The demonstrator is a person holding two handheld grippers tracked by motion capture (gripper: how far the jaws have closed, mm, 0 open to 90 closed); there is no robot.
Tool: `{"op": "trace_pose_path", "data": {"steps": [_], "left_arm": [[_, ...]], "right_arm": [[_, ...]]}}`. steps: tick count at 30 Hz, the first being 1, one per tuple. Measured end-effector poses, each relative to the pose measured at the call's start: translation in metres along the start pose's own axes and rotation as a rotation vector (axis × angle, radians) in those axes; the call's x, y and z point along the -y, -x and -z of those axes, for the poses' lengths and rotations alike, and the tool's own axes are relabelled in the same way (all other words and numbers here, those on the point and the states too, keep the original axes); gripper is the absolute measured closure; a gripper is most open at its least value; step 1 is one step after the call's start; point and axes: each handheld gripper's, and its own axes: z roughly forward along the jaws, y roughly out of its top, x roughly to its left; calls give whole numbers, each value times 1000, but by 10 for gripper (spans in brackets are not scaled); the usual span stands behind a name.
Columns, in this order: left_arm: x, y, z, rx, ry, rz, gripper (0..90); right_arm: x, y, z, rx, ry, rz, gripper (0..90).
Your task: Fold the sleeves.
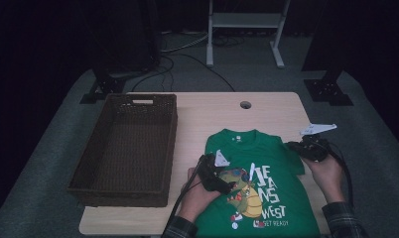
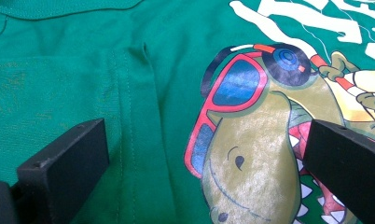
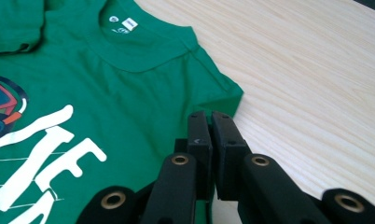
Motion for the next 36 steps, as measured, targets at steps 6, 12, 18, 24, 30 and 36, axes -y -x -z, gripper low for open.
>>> {"op": "trace_pose_path", "data": {"steps": [6,12,18,24,30,36], "left_arm": [[0,0,0,0,-2,-2,0],[0,0,0,0,-2,-2,0],[0,0,0,0,-2,-1,0],[0,0,0,0,-2,-1,0],[0,0,0,-1,-2,-1,0],[0,0,0,0,-2,-1,0]], "right_arm": [[-5,-6,-6,-16,-9,17,873],[-10,-14,-13,-30,-13,34,873],[-16,-20,-22,-41,-23,52,872],[-20,-26,-31,-53,-37,68,872],[-20,-29,-40,-60,-52,77,872],[-19,-31,-50,-74,-61,71,872]]}}
